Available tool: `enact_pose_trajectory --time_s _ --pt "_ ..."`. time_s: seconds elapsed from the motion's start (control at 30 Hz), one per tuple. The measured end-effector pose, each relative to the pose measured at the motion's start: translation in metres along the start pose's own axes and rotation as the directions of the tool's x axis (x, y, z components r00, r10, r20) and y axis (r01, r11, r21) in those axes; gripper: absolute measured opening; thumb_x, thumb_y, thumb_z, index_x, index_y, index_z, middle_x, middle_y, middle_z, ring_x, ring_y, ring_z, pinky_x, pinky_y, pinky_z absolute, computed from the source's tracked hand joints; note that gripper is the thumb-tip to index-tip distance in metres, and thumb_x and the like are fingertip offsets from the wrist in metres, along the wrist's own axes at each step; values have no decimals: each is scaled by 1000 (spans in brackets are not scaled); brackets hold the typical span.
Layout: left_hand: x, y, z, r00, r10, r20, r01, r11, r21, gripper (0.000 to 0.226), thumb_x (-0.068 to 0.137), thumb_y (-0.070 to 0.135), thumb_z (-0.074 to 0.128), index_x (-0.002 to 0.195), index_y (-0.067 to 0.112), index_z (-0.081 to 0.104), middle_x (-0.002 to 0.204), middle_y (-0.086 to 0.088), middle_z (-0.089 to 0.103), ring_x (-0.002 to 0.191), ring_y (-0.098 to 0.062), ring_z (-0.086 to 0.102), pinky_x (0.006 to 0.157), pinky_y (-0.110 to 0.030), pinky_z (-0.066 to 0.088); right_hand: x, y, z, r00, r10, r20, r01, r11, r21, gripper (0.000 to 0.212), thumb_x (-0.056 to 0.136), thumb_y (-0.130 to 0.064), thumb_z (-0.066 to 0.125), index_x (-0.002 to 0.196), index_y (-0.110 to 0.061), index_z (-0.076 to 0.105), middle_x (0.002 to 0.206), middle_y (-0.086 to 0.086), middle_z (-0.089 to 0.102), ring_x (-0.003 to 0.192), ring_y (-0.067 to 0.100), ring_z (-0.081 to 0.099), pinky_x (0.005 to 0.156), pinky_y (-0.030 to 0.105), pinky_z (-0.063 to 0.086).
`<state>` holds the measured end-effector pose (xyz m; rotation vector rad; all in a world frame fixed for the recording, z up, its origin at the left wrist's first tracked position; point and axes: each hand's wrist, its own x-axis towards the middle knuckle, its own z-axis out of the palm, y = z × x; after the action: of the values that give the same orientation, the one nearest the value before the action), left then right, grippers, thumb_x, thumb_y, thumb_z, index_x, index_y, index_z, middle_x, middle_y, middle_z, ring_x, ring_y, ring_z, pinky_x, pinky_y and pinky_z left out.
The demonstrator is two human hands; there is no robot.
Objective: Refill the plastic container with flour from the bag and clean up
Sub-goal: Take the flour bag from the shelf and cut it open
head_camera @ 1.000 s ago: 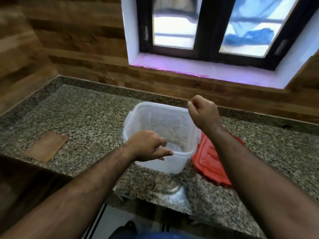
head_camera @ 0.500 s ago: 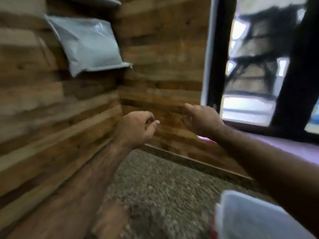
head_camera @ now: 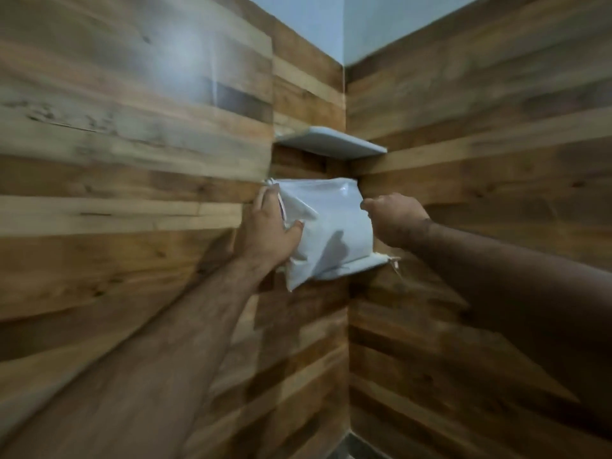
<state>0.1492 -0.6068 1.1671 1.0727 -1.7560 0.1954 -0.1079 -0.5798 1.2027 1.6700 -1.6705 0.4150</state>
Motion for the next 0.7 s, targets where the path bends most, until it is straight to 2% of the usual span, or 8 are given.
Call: enact_pose_trajectory --time_s 0.07,0.13,0.23,0.33,0.37,0.43,0.57,0.7 --pt "32 -9 -1 995 14 96 -21 997 80 100 90 53 71 170 14 24 178 -7 26 157 -37 38 124 -51 40 40 -6 0 1000 -25 -4 25 1000 -14 49 101 -9 49 147 -26 53 136 8 65 120 34 60 87 47 59" --pt "58 -13 0 989 16 146 -39 988 152 96 98 50 68 172 13 20 180 -7 19 161 -36 32 128 -49 34 72 -14 4 999 -34 22 34 999 -3 62 103 -9 53 160 -28 40 155 8 53 135 36 51 98 52 57" --pt "90 -13 2 991 -39 127 15 982 187 70 105 54 58 157 8 43 163 -15 46 144 -39 50 113 -45 46 109 -25 15 997 -50 53 47 997 63 73 104 -12 59 167 -31 28 166 4 43 142 36 48 106 52 54" --pt "112 -12 4 989 -98 113 63 959 277 66 104 69 50 128 9 64 129 -13 68 111 -33 64 84 -38 49 131 -34 25 996 -89 -11 90 992 84 55 106 -13 58 156 -28 45 160 1 52 133 32 51 101 49 56" --pt "116 -11 3 989 -113 98 76 944 320 69 102 74 50 122 10 67 119 -10 70 102 -31 64 79 -37 47 135 -36 27 993 -105 -44 108 992 64 48 106 -15 59 151 -28 49 155 1 57 128 31 53 97 48 57" --pt "121 -9 -1 988 -137 73 101 924 369 69 99 75 56 117 11 72 110 -9 71 98 -30 65 75 -36 48 137 -39 30 988 -136 -68 137 990 14 41 107 -21 61 146 -29 53 143 1 65 123 28 58 92 46 58" --pt "118 -3 -3 991 -117 71 85 932 352 46 101 55 69 107 11 78 89 -3 69 83 -21 66 61 -32 44 131 -35 23 987 -134 -90 128 989 -67 38 110 -18 55 146 -28 58 127 2 73 113 27 69 88 41 61" --pt "98 15 -5 999 -34 39 19 945 328 31 107 41 66 108 13 79 89 -1 70 74 -14 62 59 -27 43 113 -25 -1 986 -148 -74 135 978 -157 36 111 -16 49 145 -25 59 120 4 74 105 28 74 86 43 64"
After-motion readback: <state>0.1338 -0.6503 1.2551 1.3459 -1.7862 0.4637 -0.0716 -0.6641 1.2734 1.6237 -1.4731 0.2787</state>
